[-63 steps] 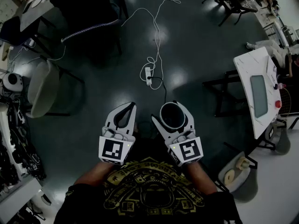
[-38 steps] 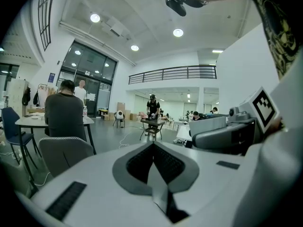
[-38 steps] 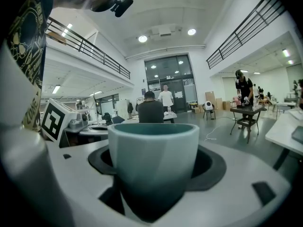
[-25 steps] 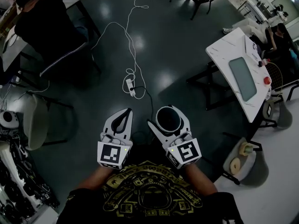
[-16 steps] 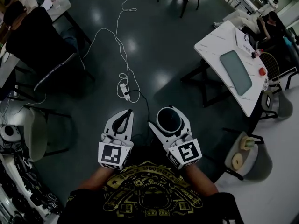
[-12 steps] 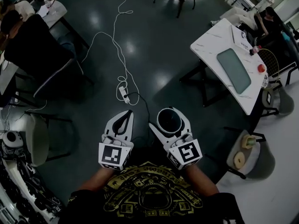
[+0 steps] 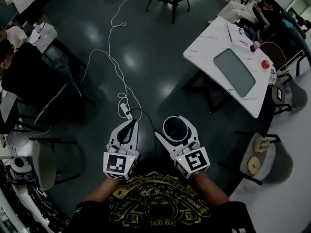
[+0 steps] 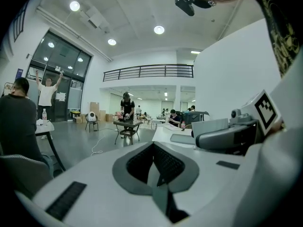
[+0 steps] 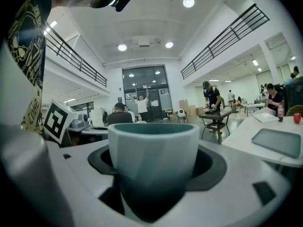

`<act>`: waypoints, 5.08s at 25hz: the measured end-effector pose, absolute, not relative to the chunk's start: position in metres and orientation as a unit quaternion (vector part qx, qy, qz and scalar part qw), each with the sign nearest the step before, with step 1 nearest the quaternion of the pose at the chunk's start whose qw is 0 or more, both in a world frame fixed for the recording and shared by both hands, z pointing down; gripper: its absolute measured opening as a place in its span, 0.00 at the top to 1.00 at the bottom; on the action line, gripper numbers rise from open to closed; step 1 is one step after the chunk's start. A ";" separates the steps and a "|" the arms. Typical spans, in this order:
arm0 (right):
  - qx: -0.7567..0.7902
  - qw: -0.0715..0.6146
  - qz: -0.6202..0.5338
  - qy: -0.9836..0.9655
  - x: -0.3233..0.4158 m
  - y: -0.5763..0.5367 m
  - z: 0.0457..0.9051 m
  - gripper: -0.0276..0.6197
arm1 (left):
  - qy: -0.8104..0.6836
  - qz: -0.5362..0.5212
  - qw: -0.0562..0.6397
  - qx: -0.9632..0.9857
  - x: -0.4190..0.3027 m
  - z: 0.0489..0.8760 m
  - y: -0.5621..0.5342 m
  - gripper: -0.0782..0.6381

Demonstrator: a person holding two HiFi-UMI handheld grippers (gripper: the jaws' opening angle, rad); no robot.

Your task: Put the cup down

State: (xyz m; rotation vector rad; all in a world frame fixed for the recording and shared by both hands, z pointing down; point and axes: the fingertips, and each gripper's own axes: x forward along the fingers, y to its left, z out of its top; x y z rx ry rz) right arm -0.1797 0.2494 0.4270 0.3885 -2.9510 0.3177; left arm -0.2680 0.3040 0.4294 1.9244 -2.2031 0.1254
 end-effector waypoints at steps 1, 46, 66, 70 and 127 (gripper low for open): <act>0.134 0.073 0.106 -0.983 -0.177 0.242 0.427 0.38 | -0.746 0.043 0.105 0.656 -0.266 0.428 0.297 0.88; 0.230 0.054 0.113 -0.965 -0.031 0.080 0.427 0.38 | -0.669 0.060 0.125 0.730 -0.124 0.437 0.112 0.88; 0.339 0.049 0.122 -0.931 -0.019 0.003 0.420 0.38 | -0.574 0.069 0.124 0.806 -0.112 0.433 0.006 0.88; 0.361 0.047 0.113 -0.925 -0.016 -0.016 0.416 0.38 | -0.555 0.069 0.121 0.820 -0.109 0.431 -0.018 0.88; 0.461 0.060 0.082 -0.881 0.018 -0.196 0.417 0.38 | -0.492 0.089 0.123 0.857 -0.086 0.438 -0.198 0.88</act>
